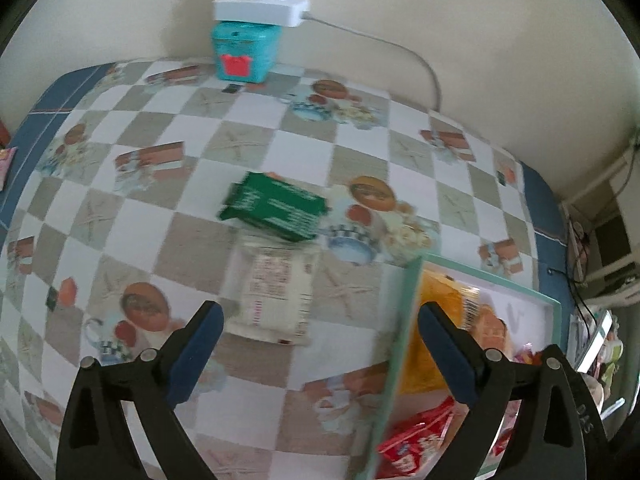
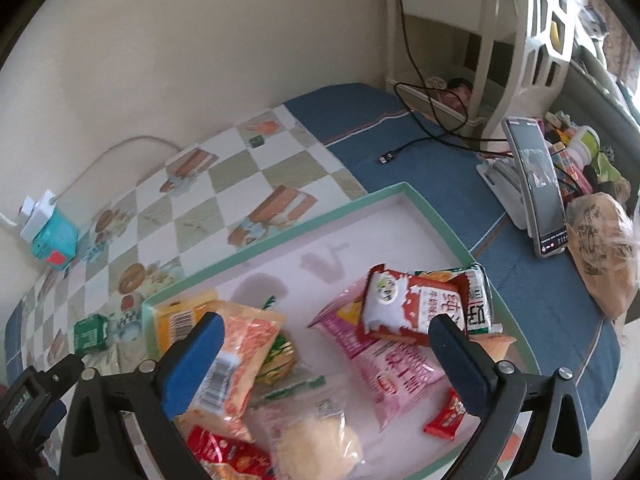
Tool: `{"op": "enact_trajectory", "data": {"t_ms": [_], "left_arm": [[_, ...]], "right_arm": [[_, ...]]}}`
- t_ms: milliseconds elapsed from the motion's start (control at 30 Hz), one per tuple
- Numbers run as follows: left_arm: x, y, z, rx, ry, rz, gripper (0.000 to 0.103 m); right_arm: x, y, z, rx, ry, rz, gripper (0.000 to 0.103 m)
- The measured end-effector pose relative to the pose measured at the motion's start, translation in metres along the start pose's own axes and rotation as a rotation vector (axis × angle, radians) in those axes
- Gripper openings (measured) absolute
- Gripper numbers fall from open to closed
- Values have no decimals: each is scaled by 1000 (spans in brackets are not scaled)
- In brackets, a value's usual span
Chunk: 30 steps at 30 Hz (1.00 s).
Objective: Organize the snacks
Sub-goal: 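Move both tools back over the remaining snacks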
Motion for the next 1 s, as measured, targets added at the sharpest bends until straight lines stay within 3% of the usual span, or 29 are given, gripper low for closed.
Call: {"op": "enact_trajectory", "data": {"t_ms": [600,833,1000], "left_arm": [[-27,-10,118,-189,-156,-56,98],[-18,-12,152,-258,-178,-37,98],[11,-11,161,-237,-190,42,98]], "right_arm": [[-15,26,76,-187,-45,-4,103],[-12,48,128,-282,-155,16,103],[-2,72,171,-364,-216,48,103]]}}
Point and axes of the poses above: each gripper's, at about its wrist camera, not at the fingertips, and x roughly the way its jaws point, z to its left, y to its underside, the point moved 1 cm from there along x, roughly the way its jaws point
